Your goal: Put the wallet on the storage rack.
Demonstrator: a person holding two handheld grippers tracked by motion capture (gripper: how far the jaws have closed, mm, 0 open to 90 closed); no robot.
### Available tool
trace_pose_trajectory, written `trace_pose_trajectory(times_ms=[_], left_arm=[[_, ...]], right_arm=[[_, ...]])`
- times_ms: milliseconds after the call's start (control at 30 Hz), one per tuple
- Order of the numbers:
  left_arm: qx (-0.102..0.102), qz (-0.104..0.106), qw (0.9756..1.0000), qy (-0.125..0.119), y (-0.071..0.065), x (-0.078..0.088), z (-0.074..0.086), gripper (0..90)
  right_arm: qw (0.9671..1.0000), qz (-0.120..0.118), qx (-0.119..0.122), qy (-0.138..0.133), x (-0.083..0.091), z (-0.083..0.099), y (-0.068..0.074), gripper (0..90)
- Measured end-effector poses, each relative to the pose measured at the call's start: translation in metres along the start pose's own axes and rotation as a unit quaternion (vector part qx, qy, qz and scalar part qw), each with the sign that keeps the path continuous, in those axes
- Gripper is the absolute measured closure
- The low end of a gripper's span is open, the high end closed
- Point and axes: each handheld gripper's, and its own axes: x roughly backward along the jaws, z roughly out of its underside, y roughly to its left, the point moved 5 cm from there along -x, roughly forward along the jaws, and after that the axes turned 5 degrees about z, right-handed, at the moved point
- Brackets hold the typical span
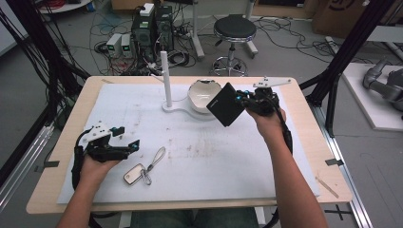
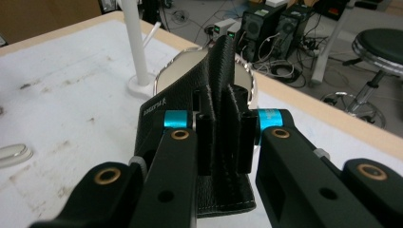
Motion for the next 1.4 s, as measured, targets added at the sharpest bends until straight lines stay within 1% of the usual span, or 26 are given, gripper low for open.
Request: trace_pose_trajectory(times_ms=[33,67,100,133,167,200,300,333,367,400,433,467,500,533,567,600,667,733,833,900,1100,1133,1233,1300,1333,1400], left_arm=[[0.000,0.000,1.0000,0.000,0.000,0.000,0.000,15.5],[0.000,0.000,1.0000,0.000,0.000,0.000,0.000,15.5],[0.000,0.000,1.0000,0.000,0.000,0.000,0.000,15.5],[0.000,0.000,1.0000,0.000,0.000,0.000,0.000,15.5],[0.000,0.000,1.0000,0.000,0.000,0.000,0.000,15.5],[-0.002,0.000,1.0000,0.001,0.001,0.000,0.000,15.5],[0.001,-0.001,1.0000,0.000,0.001,-0.001,0.000,15.5],[0.002,-0.001,1.0000,0.000,0.001,-0.001,0.001,15.5],[0.002,-0.001,1.0000,0.000,0.001,-0.001,0.001,15.5],[0.002,0.001,1.0000,0.000,0.001,-0.001,0.001,15.5],[0.002,0.001,1.0000,0.000,0.001,-0.001,0.001,15.5],[0.002,0.001,1.0000,0.001,0.001,-0.001,0.001,15.5],[0.002,0.001,1.0000,0.001,0.001,-0.001,0.001,15.5],[0.002,0.002,1.0000,0.001,0.001,-0.001,0.001,15.5],[0.002,0.002,1.0000,0.001,0.001,-0.001,0.001,15.5],[0.002,0.002,1.0000,0.001,0.001,-0.001,0.001,15.5],[0.003,0.003,1.0000,0.000,0.001,-0.001,0.001,15.5],[0.003,0.003,1.0000,-0.002,0.001,-0.002,0.001,15.5],[0.003,0.005,1.0000,0.000,0.002,-0.002,0.001,15.5],[0.002,0.006,1.0000,0.001,0.002,-0.002,0.001,15.5],[0.004,0.005,1.0000,-0.001,0.002,-0.001,0.001,15.5],[0.005,0.006,1.0000,-0.001,0.001,-0.001,0.001,15.5],[0.005,0.006,1.0000,-0.001,0.001,-0.001,0.001,15.5],[0.005,0.006,1.0000,-0.001,0.002,-0.001,0.001,15.5],[0.005,0.007,1.0000,-0.002,0.001,-0.001,0.001,15.5],[0.005,0.007,1.0000,-0.002,0.001,-0.001,0.001,15.5]], right_arm=[[1.0000,0.000,0.000,0.000,0.000,0.000,0.000,83.9],[1.0000,0.004,0.004,-0.001,-0.001,-0.007,0.000,83.8],[1.0000,0.004,0.004,-0.001,-0.001,-0.007,0.000,83.8],[0.9999,0.007,0.011,-0.004,-0.004,-0.014,0.000,83.8],[0.9999,0.007,0.011,-0.004,-0.004,-0.014,0.000,83.8],[0.9998,0.009,0.016,-0.005,-0.007,-0.019,0.000,83.8],[0.9997,0.010,0.020,-0.005,-0.012,-0.024,0.000,83.8],[0.9996,0.013,0.026,-0.002,-0.018,-0.028,0.000,83.8],[0.9996,0.013,0.026,-0.002,-0.018,-0.028,0.000,83.8],[0.9995,0.016,0.027,-0.005,-0.023,-0.032,0.000,83.8],[0.9995,0.016,0.027,-0.005,-0.023,-0.032,0.000,83.8],[0.9995,0.017,0.025,-0.006,-0.030,-0.036,0.000,83.8],[0.9995,0.017,0.025,-0.006,-0.030,-0.036,0.000,83.8],[0.9995,0.016,0.026,-0.003,-0.037,-0.039,0.001,83.8],[0.9995,0.016,0.026,-0.003,-0.037,-0.039,0.001,83.8],[0.9992,0.018,0.034,0.002,-0.044,-0.042,0.003,83.8],[0.9990,0.022,0.039,-0.003,-0.049,-0.046,0.004,83.8],[0.9991,0.020,0.037,-0.005,-0.054,-0.049,0.004,83.8],[0.9990,0.022,0.038,-0.007,-0.059,-0.051,0.003,83.8],[0.9989,0.027,0.039,-0.004,-0.067,-0.052,0.002,83.8],[0.9988,0.027,0.041,0.000,-0.078,-0.054,0.003,83.7],[0.9983,0.030,0.049,0.005,-0.082,-0.055,0.004,83.8],[0.9978,0.037,0.054,-0.001,-0.085,-0.055,0.003,83.7],[0.9980,0.039,0.050,-0.001,-0.087,-0.054,0.001,83.7],[0.9980,0.042,0.046,0.006,-0.089,-0.052,-0.001,83.7],[0.9981,0.043,0.044,0.009,-0.090,-0.051,-0.001,83.7]])
